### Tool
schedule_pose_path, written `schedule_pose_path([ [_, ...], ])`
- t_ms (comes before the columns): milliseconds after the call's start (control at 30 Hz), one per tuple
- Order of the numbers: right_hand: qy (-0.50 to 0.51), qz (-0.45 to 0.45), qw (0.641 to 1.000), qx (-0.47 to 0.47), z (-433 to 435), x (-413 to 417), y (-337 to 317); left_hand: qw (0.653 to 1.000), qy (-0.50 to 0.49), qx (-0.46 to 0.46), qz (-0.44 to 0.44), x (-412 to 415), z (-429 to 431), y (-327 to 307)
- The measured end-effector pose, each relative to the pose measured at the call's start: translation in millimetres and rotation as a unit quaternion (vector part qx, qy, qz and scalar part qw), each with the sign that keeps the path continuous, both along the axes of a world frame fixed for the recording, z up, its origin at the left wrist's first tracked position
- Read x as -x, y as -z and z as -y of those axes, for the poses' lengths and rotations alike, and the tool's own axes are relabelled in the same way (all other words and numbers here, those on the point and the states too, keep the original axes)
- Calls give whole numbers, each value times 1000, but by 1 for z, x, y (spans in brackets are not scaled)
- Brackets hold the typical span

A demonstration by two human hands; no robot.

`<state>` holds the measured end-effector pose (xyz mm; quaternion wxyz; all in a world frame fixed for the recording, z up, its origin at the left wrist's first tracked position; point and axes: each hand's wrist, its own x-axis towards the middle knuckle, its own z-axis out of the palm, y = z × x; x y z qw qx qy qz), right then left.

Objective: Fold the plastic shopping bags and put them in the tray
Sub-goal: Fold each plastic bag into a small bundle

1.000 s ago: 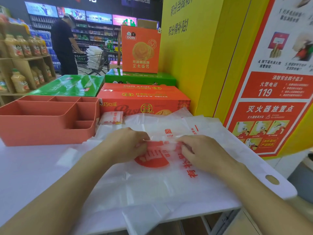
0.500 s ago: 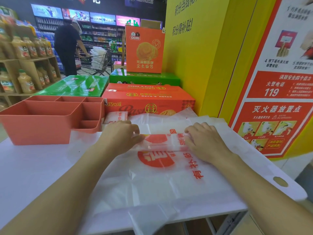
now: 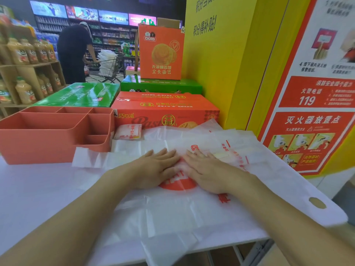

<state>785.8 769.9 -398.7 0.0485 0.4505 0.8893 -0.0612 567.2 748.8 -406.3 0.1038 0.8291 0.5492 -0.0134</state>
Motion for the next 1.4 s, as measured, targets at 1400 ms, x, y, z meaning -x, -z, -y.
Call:
schedule_pose_path([
  [1400, 198, -120, 924, -304, -9, -37, -33, 962, -54, -235, 125, 23, 12, -30],
])
